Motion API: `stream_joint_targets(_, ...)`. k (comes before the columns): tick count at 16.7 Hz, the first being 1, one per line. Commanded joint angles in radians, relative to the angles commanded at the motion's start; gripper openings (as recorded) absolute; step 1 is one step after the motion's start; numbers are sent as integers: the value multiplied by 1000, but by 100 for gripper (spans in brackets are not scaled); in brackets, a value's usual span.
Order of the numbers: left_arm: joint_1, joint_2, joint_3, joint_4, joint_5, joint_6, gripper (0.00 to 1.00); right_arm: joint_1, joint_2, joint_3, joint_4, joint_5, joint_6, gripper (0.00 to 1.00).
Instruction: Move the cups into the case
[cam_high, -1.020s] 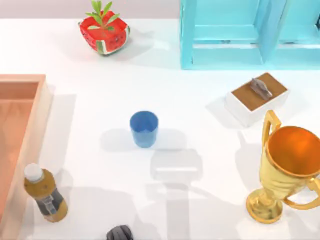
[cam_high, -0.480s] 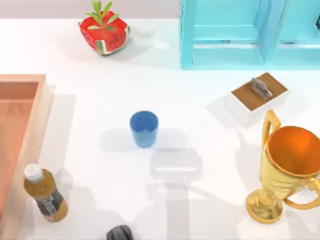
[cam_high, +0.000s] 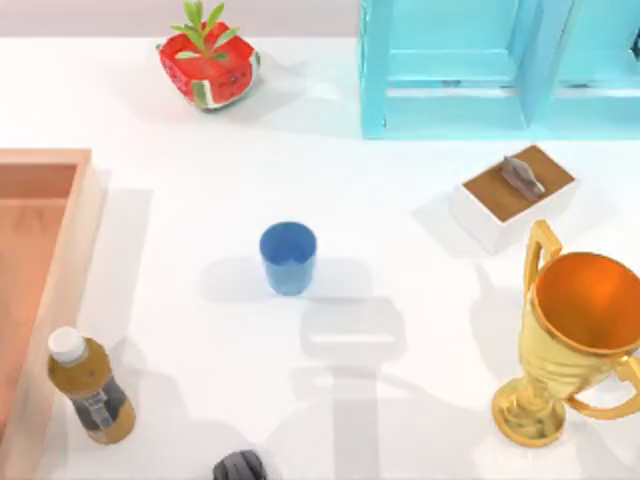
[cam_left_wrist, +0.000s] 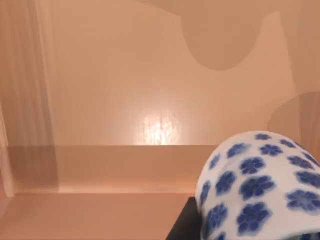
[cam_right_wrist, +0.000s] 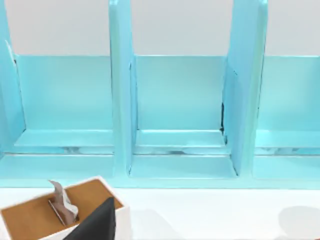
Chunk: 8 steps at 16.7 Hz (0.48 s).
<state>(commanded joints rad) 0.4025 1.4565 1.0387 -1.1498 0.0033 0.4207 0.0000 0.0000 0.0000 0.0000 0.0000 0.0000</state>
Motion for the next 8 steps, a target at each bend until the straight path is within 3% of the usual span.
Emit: stream_joint_targets(8, 0, 0, 0, 0, 0, 0, 90, 0, 0, 0, 0, 0, 0, 100)
